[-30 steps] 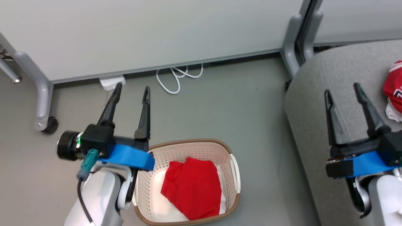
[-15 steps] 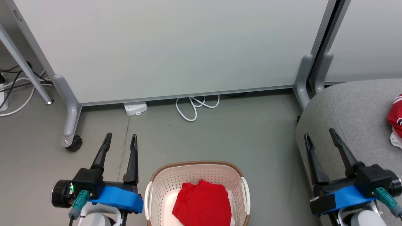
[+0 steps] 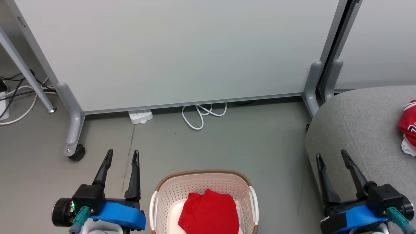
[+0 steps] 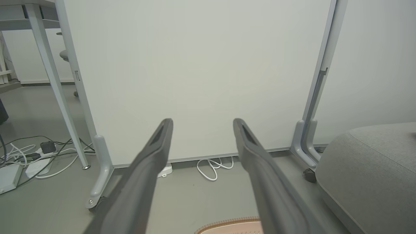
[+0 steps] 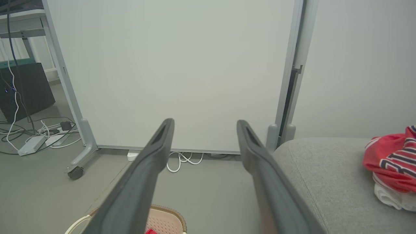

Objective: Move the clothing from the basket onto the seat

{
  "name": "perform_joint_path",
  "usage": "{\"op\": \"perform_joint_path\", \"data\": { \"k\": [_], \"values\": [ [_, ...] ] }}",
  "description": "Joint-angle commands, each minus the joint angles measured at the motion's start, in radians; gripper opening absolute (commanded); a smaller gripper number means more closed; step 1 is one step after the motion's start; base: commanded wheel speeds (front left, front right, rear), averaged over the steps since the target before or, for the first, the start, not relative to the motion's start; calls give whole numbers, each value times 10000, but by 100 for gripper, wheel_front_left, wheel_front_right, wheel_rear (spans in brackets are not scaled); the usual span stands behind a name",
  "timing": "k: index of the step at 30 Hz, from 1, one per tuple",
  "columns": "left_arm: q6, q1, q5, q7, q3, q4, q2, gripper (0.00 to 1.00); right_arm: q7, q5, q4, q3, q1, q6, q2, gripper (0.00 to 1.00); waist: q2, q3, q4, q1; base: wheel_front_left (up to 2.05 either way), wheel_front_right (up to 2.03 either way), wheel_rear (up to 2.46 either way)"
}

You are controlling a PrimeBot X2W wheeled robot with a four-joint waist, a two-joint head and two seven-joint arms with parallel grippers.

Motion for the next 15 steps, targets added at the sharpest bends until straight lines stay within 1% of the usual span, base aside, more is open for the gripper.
{"op": "perform_joint_path", "data": {
  "k": [1,8,15],
  "values": [
    [-47,102,97,-43,77,37,-39,100,-38,7,11,-25,178,1,46,100,-1,-5,0,1,0,0,0],
    [-131,63,195,-45,155,110,-127,100,-38,-11,47,-14,155,1,115,100,-1,-4,-21,1,0,0,0],
    [-193,-165,241,-44,7,327,-172,100,-38,12,60,-1,-39,1,124,100,-1,133,-147,1,0,0,0]
  ]
}}
